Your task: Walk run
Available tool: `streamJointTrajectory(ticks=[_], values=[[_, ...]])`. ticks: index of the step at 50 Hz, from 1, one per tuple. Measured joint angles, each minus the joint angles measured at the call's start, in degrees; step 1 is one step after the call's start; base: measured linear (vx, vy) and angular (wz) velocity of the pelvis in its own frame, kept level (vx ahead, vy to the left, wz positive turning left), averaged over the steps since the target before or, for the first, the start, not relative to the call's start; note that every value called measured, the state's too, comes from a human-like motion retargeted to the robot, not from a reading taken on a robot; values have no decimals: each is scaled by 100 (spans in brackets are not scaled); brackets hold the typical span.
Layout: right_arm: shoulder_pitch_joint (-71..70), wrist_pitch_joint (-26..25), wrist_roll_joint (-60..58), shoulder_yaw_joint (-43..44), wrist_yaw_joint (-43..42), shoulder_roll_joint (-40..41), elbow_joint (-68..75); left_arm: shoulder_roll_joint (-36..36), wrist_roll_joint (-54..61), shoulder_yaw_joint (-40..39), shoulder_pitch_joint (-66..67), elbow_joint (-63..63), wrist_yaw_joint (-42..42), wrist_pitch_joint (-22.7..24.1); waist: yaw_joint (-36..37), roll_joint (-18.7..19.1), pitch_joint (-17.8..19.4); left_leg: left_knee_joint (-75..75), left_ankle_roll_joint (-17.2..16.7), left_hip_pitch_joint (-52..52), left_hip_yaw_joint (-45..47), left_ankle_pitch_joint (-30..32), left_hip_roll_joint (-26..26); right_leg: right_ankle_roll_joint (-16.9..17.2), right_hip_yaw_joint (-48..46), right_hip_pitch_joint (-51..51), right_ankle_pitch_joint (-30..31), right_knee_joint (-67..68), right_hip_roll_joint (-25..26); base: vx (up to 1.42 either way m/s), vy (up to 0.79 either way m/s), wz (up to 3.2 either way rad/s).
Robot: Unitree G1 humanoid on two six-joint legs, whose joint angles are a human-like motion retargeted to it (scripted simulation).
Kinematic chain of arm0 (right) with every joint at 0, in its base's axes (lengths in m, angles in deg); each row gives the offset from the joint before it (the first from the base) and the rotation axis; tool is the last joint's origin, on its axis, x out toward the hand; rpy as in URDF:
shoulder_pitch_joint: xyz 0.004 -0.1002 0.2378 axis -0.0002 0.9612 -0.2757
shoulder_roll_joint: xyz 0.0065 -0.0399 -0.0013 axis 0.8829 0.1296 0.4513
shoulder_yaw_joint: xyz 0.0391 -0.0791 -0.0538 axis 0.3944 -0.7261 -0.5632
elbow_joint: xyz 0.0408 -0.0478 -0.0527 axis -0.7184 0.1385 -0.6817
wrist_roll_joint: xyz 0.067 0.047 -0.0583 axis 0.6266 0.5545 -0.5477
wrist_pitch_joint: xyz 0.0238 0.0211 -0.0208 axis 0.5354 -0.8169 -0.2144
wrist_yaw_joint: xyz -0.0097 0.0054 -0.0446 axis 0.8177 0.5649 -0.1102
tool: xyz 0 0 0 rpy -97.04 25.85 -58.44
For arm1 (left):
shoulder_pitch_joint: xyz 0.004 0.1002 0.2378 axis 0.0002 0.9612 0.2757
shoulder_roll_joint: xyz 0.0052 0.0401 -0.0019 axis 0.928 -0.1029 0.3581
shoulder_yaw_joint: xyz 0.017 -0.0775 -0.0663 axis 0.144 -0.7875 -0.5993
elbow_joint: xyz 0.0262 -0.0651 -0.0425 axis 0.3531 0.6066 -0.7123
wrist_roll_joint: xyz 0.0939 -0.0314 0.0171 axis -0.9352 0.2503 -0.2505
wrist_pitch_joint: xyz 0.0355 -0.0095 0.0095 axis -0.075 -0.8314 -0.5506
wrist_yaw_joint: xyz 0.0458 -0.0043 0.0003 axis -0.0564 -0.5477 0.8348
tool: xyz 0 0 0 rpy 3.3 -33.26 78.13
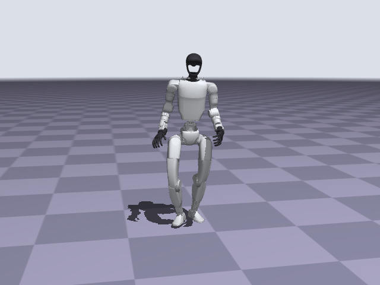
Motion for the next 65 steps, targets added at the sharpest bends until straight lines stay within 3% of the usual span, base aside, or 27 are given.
streamJointTrajectory(ticks=[2, 5, 10, 14, 18, 20, 22, 23, 25, 27, 30, 32, 35, 37, 40, 43, 45, 47, 49, 51, 55, 57, 58, 60, 62, 63, 65], values=[[-18, 137, -242, -50, -124, -60, -53, 165, -85, 46, 37, -176, 75, 151, -47, -11, -80, -5, -106, 87, 154, -81, -71, 36, 156, -75, -42, -240, 108, 58, -8, 7], [-253, 382, -191, -274, -212, -65, -170, 183, -142, 22, 308, -362, 253, 298, -3, -25, -98, 420, -373, 155, 320, -259, -95, -351, 281, 11, -128, -269, 207, 70, -4, -15], [-1468, 797, 480, -951, 108, 68, -552, -243, -1215, -512, 830, 651, 584, 803, 126, -196, 16, 3799, -925, -1039, 319, 1292, 48, -279, 390, 361, -268, -243, -284, 55, 11, 27], [-2464, 609, -59, -1515, 1152, 62, -1227, -48, -1933, -881, 1607, 903, 258, 996, 409, -352, -118, 5074, -665, -1907, 635, 674, 440, -110, 476, 888, -120, -962, -182, 103, 6, 27], [-2603, 342, -402, -1796, 1565, -50, -1821, 125, -1513, -1113, 2328, 642, 110, 1263, 1046, -530, -313, 3901, -595, -2404, 1039, 338, 530, 343, 432, 1697, 870, -2113, 44, 91, -2, -42], [-2329, 594, 316, -1788, 1324, 88, -1913, 142, -929, -989, 2528, 680, 72, 1527, 1340, -606, -259, 2707, -550, -2359, 1048, 254, 380, 693, 457, 2112, 1752, -2469, 196, 103, -8, -18], [-1951, 947, 948, -1666, 1176, 224, -1791, 68, -676, -705, 2372, 802, 85, 1774, 1429, -489, -93, 1617, -570, -2099, 587, 257, 164, 791, 379, 2499, 2515, -2443, 438, 71, -9, 34], [-1791, 992, 1042, -1548, 1095, 221, -1677, 114, -715, -593, 2224, 787, 158, 1828, 1374, -397, 2, 1272, -458, -1985, 269, 379, 72, 787, 307, 2608, 2817, -2237, 536, 68, -18, 67], [-1562, 909, 638, -1283, 827, 174, -1375, 250, -886, -404, 1802, 620, 389, 1841, 1142, -311, 135, 1132, 148, -1782, -66, 162, -6, 852, 156, 2424, 3315, -1247, 521, 98, -27, 68], [-1338, 724, -12, -1089, 480, 156, -854, 119, -1147, -331, 1212, 670, 595, 1825, 1000, -159, 157, 1553, 168, -1679, -182, -313, 214, 797, 139, 1822, 3396, 513, 546, 134, -30, 9], [-766, 860, 76, -998, 425, 135, -176, -46, -1130, -38, 317, 881, 582, 1748, 528, -14, -92, 1962, 50, -1597, -208, -849, 373, 699, 412, 493, 2627, 2757, 323, 113, -27, 29], [-449, 1232, 929, -901, 808, 130, -89, 102, -1034, 144, -152, 613, 329, 1732, -13, -4, -228, 1612, 48, -1305, -394, -841, 82, 573, 335, -333, 2120, 3323, -78, 120, -33, 64], [61, 1555, 1545, -421, 1039, -195, -404, 635, -971, 711, -367, -181, 109, 1645, -392, 94, -411, 815, -100, -558, -432, -278, -178, -60, -96, -1121, 1339, 3023, -689, 143, -32, 36], [361, 1501, 1467, -142, 819, -401, -661, 764, -793, 959, -296, -669, 49, 1553, -623, 222, -491, 448, -442, -91, -549, 705, -186, -373, -445, -1395, 976, 1999, -763, 155, -35, 36], [394, 1445, 1421, -79, 259, -359, -796, 567, -334, 1038, 92, -1103, 33, 1428, -849, 264, -476, 266, -830, 488, -588, 2545, -349, -213, -207, -1394, 602, -126, -360, 115, -23, -1], [-377, 1477, 1275, -671, -169, -276, -723, 211, -49, 694, 454, -1083, -184, 1338, -977, -147, -326, 1340, -698, 639, 157, 3644, -608, -557, 479, -1029, 929, -766, -396, 106, -15, -37], [-1091, 1512, 895, -1116, -150, -259, -768, 149, -159, 268, 642, -889, -395, 1368, -970, -404, -337, 2644, -638, 289, 759, 3221, -617, -519, 516, -819, 652, -122, -870, 148, -14, -24], [-1480, 1410, 465, -1236, -50, -232, -843, 169, -334, 183, 1189, -622, -567, 1432, -574, -593, -517, 3734, -350, -186, 1065, 2683, -505, -366, 1030, -550, 326, 115, -885, 209, -17, -6], [-1903, 1285, 138, -1242, 9, -98, -971, 126, -283, 240, 1658, -413, -781, 1576, 97, -724, -578, 4418, -468, -1045, 848, 2176, -393, -211, 835, -40, 101, 23, -990, 172, -5, -16], [-2216, 1185, -10, -1345, 61, -103, -1125, 108, -143, 216, 1964, -282, -910, 1677, 544, -782, -604, 4310, -241, -1712, 998, 1571, -167, -3, 667, 556, 232, -479, -861, 154, 6, 11], [-2159, 873, 197, -1553, 349, -95, -1499, 338, 203, 118, 2360, -527, -991, 1920, 1513, -735, -535, 2529, 153, -2617, 1429, 813, 205, 601, 736, 1888, 2011, -2034, -61, 142, -1, -66], [-1886, 903, 444, -1448, 443, -38, -1564, 398, 153, 306, 2316, -647, -909, 2015, 1855, -699, -388, 1273, -105, -2706, 863, 913, 19, 735, 701, 2458, 3324, -2378, 286, 164, -18, -48], [-1780, 914, 505, -1422, 450, -29, -1539, 419, 102, 410, 2193, -681, -853, 2026, 1934, -675, -314, 806, -156, -2717, 412, 958, -52, 728, 432, 2709, 3835, -2378, 352, 151, -32, -15], [-1672, 913, 421, -1254, 488, -39, -1367, 533, -19, 644, 1773, -742, -765, 2012, 1832, -555, -139, 378, 120, -2609, 40, 1220, 45, 480, 471, 2881, 4547, -1875, 640, 145, -41, 37], [-1642, 908, 89, -848, 531, 8, -1033, 700, -125, 905, 1150, -750, -679, 1976, 1755, -398, 79, 902, 526, -2595, -333, 1032, 98, 200, 590, 2425, 4458, -530, 794, 117, -42, 37], [-1574, 897, -73, -690, 476, 67, -811, 767, -163, 959, 847, -699, -664, 1957, 1614, -339, 113, 1635, 509, -2662, -326, 481, 266, -61, 406, 2097, 4099, 281, 749, 168, -39, 13], [-1161, 767, -303, -626, 211, 174, -193, 801, -112, 1141, 332, -466, -605, 1831, 1263, -145, 23, 2289, 302, -2624, -900, -64, 293, -164, 660, 1284, 3505, 1632, 800, 214, -32, 0]])
